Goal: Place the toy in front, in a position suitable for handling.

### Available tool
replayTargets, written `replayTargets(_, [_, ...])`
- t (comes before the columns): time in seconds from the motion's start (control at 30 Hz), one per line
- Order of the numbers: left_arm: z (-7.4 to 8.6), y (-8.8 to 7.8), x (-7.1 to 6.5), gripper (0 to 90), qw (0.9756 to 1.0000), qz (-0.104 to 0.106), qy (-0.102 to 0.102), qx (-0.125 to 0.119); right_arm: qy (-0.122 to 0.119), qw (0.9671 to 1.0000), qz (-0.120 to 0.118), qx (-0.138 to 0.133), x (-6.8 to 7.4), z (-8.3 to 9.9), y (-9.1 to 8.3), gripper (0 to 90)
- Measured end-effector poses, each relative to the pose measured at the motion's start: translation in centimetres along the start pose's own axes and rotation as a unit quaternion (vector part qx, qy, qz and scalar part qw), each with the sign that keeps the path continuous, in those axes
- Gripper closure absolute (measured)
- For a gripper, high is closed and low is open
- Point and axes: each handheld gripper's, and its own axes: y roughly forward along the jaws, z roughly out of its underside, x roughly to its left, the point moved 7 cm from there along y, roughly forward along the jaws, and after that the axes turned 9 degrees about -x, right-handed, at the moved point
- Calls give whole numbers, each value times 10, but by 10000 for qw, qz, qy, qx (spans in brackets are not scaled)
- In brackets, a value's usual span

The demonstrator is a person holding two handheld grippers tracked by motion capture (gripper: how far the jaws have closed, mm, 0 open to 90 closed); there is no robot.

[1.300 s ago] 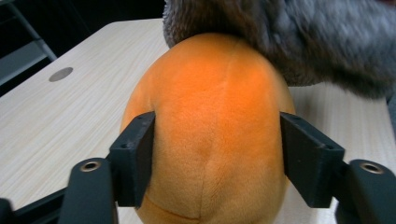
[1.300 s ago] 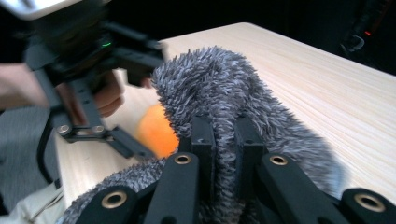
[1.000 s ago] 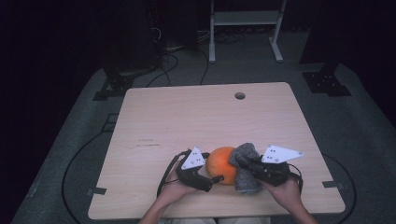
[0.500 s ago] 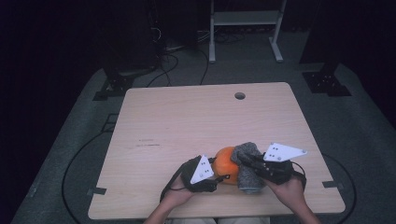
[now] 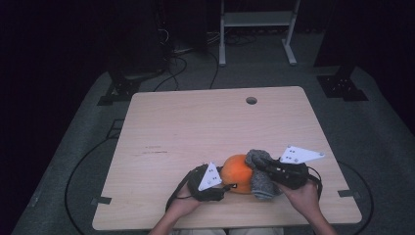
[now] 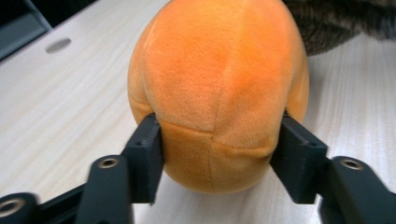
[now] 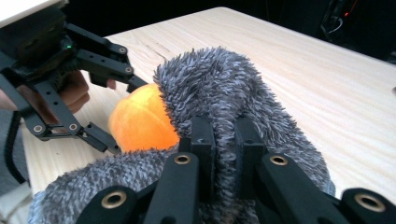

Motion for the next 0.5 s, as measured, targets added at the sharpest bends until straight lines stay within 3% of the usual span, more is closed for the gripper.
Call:
replayTargets(0.07, [-4, -2, 4, 247, 9989, 146, -438, -55, -22, 10000, -90, -27, 8, 0, 5, 810])
replayTargets(0.1, [-9, -4, 6, 170, 9970, 192, -689, -297, -111, 9998, -130, -31, 14, 0, 9, 811])
replayTargets(0.13, [-9, -4, 6, 163, 9970, 192, -689, -297, -111, 9998, -130, -31, 14, 0, 9, 811])
replayTargets(0.17, [-16, -8, 8, 163, 9944, 229, -848, -594, -95, 9996, -270, -51, 20, -1, 12, 810])
replayTargets(0.2, [-19, -9, 8, 175, 9939, 235, -849, -669, -27, 9989, -469, -69, 28, -2, 16, 810])
replayTargets(0.27, [-15, -8, 8, 235, 9964, 161, -658, -517, -208, 9986, -478, -39, 35, -3, 18, 810])
replayTargets(0.3, [-10, -9, 7, 285, 9965, 173, -645, -507, -221, 9988, -447, 0, 31, -1, 16, 809])
replayTargets(0.4, [-6, -10, 8, 313, 9972, 136, -596, -430, -80, 9993, -369, 40, 22, 4, 12, 809])
replayTargets(0.43, [-4, -12, 9, 319, 9975, 164, -580, -368, 80, 9996, -205, 165, 7, 13, 5, 809])
replayTargets(0.5, [-3, -12, 9, 326, 9977, 166, -554, -347, 271, 9992, -162, 238, 0, 17, 2, 809])
